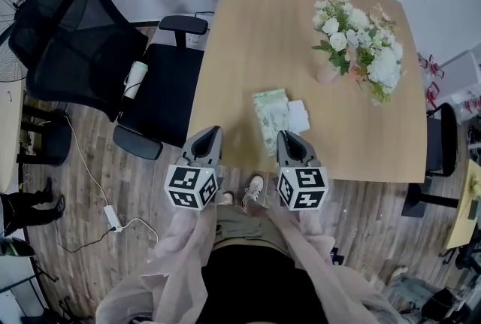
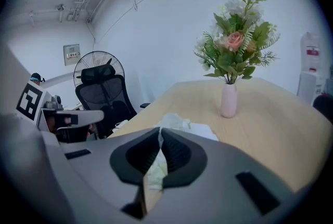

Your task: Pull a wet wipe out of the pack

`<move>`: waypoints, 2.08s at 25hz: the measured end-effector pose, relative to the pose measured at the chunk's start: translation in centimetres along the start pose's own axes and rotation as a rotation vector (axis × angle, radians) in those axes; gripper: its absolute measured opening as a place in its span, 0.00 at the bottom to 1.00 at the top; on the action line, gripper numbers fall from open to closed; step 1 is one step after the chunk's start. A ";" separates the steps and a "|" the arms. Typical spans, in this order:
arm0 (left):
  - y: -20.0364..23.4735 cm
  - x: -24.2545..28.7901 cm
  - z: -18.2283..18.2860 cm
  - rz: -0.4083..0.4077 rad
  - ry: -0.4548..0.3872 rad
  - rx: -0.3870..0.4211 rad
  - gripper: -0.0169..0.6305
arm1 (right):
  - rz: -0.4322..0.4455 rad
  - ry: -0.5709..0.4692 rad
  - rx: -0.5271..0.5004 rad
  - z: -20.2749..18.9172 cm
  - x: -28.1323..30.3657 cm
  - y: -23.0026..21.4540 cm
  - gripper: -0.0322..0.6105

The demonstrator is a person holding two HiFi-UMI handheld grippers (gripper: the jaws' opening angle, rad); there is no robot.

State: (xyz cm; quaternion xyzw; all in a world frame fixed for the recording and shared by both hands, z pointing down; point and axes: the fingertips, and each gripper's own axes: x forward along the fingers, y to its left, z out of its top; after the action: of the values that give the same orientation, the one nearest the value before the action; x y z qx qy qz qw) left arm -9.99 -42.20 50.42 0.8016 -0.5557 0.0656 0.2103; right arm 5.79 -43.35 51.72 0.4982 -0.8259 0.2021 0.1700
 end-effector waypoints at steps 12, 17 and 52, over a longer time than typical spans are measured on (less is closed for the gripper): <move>-0.3 -0.9 0.6 -0.029 -0.009 0.003 0.04 | 0.005 -0.007 -0.011 0.4 -1.1 1.6 0.08; -0.6 -1.4 0.5 -0.046 -0.004 0.012 0.04 | -0.004 -0.014 -0.001 0.2 -1.6 2.1 0.08; -0.4 -6.6 -0.3 -0.111 0.001 0.046 0.04 | -0.077 -0.045 0.037 -1.8 -5.7 5.8 0.08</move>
State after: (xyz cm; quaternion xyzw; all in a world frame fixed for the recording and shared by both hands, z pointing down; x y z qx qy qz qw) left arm -12.06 -36.24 48.34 0.8359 -0.5085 0.0667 0.1954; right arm 3.28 -35.67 49.50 0.5373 -0.8057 0.1995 0.1496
